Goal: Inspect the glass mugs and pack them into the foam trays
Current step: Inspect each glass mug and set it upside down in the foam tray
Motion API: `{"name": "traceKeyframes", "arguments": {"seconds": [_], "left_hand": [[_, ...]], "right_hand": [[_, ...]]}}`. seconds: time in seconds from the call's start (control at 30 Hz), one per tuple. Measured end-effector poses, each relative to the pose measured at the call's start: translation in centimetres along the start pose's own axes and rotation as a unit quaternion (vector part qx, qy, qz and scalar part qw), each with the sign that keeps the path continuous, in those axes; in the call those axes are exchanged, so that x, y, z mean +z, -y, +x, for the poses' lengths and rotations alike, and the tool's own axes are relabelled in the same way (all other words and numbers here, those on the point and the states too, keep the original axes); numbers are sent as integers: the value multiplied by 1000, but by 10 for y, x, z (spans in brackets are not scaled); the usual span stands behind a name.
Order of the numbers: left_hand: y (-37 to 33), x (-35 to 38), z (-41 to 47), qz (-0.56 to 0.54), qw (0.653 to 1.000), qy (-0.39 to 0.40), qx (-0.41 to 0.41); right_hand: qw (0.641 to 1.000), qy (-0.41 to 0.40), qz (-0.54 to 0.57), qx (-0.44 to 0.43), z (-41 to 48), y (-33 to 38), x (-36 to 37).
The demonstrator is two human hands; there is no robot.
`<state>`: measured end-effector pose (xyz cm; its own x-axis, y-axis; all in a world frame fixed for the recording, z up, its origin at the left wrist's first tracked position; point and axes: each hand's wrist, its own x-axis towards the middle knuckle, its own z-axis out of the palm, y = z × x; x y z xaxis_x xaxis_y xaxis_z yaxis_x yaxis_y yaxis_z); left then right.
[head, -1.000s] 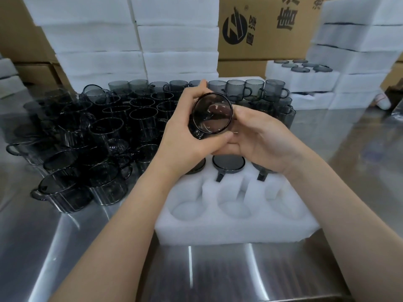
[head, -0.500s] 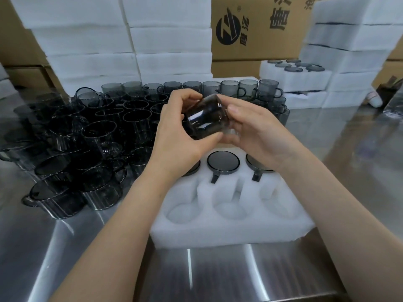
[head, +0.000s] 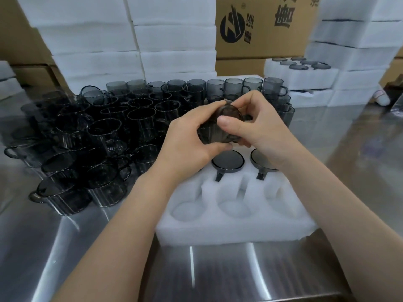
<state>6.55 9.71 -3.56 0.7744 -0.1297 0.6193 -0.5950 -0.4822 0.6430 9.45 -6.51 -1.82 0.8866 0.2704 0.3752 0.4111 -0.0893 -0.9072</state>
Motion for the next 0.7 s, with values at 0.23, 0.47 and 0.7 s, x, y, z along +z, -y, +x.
{"name": "traceKeyframes", "arguments": {"seconds": [0.23, 0.47, 0.7], "left_hand": [[-1, 0, 0, 19, 999, 10, 32], [1, 0, 0, -56, 998, -40, 10], [2, -1, 0, -61, 998, -35, -7]], "right_hand": [[998, -55, 16, -11, 0, 3, 1], [985, 48, 164, 17, 3, 2, -12], [990, 81, 110, 26, 4, -1, -18]]}}
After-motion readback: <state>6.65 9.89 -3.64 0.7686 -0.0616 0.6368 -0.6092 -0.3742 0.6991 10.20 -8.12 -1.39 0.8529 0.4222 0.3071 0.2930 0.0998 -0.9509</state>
